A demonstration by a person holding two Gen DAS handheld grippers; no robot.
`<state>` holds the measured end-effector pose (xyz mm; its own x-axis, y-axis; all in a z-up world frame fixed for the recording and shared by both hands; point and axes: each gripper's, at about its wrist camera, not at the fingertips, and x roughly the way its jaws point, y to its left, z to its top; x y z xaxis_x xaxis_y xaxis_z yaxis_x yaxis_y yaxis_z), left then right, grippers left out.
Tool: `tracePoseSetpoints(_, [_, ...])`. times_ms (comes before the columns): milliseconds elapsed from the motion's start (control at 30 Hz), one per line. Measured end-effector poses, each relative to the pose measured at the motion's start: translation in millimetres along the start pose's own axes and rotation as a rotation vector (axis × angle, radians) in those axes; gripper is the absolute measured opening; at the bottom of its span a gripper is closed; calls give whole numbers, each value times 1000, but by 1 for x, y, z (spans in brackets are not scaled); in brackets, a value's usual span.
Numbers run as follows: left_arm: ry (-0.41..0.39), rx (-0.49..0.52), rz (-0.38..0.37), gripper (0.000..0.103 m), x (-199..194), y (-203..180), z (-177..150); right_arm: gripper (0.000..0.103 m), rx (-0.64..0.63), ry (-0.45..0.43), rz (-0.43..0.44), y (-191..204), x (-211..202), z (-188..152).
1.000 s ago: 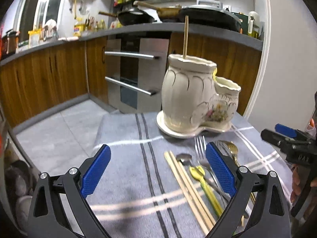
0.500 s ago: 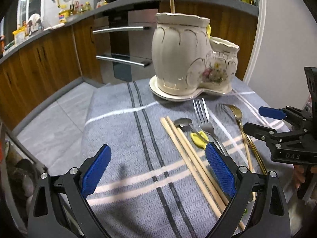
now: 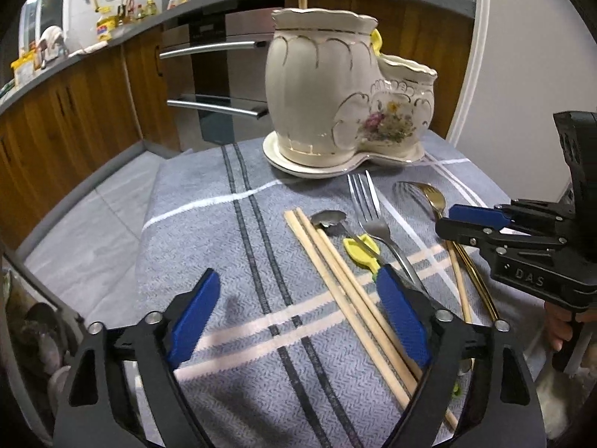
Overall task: Organize utensils
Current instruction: 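Move both tools back over the remaining utensils on the cloth, then grasp a chopstick with the left tool while the right tool grasps a gold fork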
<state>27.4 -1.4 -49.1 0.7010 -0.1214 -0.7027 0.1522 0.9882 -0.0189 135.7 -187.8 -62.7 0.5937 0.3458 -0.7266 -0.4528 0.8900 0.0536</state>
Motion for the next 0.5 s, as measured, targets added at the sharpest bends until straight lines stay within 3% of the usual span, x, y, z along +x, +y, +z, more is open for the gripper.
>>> tracePoseSetpoints(200, [20, 11, -4, 64, 3, -2, -1, 22, 3, 9, 2, 4, 3, 3])
tracePoseSetpoints(500, [31, 14, -16, 62, 6, -3, -3, 22, 13, 20, 2, 4, 6, 8])
